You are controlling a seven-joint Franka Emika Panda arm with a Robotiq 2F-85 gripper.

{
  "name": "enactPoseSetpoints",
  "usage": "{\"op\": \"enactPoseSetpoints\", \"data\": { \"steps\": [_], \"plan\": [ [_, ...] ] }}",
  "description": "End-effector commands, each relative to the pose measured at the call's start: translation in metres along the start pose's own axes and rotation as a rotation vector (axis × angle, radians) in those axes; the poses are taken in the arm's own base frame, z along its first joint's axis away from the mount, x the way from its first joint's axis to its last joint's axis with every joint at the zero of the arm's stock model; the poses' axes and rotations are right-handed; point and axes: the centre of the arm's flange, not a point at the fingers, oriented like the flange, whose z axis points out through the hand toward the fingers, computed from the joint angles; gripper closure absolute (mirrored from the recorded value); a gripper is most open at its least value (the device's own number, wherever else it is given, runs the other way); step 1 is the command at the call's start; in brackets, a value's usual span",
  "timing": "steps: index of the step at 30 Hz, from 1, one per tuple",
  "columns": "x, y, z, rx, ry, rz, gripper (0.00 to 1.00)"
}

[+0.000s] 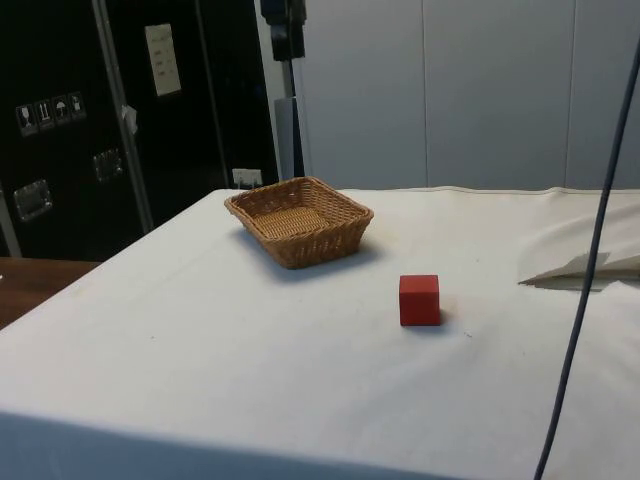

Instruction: Pick up the cube and place it into the basket.

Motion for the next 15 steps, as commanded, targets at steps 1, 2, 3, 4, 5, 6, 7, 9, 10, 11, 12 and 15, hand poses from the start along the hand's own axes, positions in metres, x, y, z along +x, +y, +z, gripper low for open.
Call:
{"op": "enactPoseSetpoints", "data": {
  "steps": [1,2,3,4,5,6,7,9,10,11,12,15],
  "plan": [
    [-0.005,0.0,0.0,-0.006,0.014,-0.003,0.0],
    [-0.01,0.0,0.001,-0.005,0.017,-0.004,0.0],
    [-0.013,0.0,0.002,-0.004,0.019,-0.005,0.0],
    [-0.015,0.0,0.003,-0.003,0.019,-0.006,0.0],
    [-0.018,0.0,0.004,-0.002,0.02,-0.007,0.0],
    [-0.02,0.0,0.005,-0.001,0.02,-0.006,0.0],
    [-0.022,0.0,0.006,0.0,0.021,-0.007,0.0],
    [-0.027,-0.001,0.008,0.002,0.022,-0.006,0.0],
    [-0.029,-0.001,0.01,0.003,0.022,-0.007,0.0],
    [-0.029,-0.001,0.01,0.003,0.022,-0.007,0.0],
    [-0.033,-0.001,0.012,0.006,0.02,-0.006,0.0],
    [-0.036,-0.001,0.016,0.009,0.015,-0.007,0.0]
  ]
}}
